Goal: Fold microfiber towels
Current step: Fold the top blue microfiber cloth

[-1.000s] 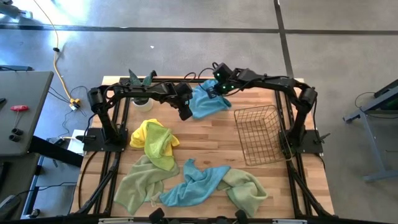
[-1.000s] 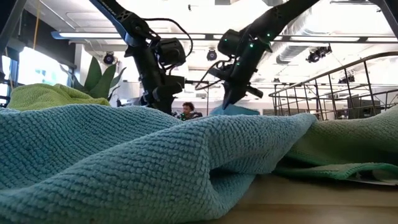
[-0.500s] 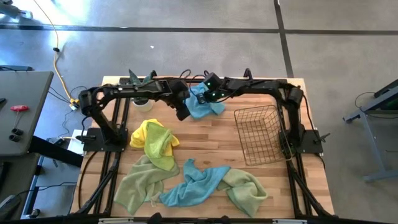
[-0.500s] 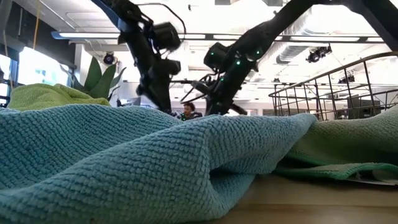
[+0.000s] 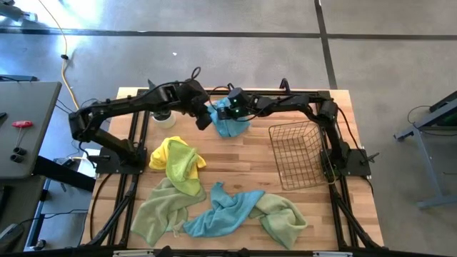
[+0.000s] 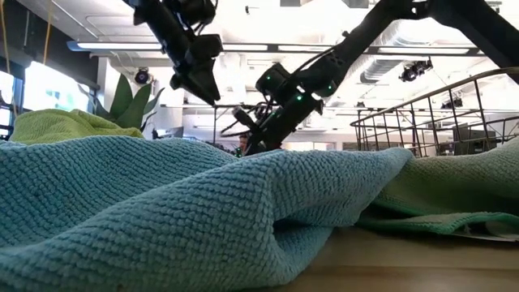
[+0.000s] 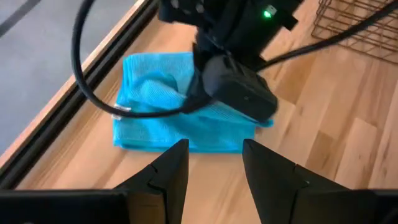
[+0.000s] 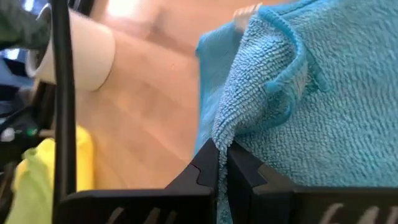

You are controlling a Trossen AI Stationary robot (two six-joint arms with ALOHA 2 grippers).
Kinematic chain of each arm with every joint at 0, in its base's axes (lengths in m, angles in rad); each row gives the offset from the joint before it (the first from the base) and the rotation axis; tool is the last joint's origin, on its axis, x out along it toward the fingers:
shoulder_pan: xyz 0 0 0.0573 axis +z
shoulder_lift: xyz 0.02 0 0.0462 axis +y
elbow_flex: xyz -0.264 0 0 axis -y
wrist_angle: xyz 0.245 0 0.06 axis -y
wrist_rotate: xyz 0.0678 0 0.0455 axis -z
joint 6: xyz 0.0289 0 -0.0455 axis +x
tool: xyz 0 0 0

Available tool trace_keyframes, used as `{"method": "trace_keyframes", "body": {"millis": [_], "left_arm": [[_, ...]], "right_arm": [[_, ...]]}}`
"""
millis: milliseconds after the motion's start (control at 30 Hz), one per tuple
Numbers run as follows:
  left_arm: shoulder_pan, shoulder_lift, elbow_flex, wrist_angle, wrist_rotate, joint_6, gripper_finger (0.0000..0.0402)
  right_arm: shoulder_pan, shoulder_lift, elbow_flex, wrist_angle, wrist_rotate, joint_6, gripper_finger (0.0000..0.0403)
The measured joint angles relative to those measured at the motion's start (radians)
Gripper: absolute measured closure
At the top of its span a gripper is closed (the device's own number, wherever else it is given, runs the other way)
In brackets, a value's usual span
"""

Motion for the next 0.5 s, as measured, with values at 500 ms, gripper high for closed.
{"method": "trace_keyframes", "body": {"millis": [500], "left_arm": [[0.0, -0.013, 0.0, -0.031, -0.032, -0.015, 0.0261]], "right_arm": [[0.01, 0.014, 0.012, 0.071, 0.039, -0.013, 0.0396]]}}
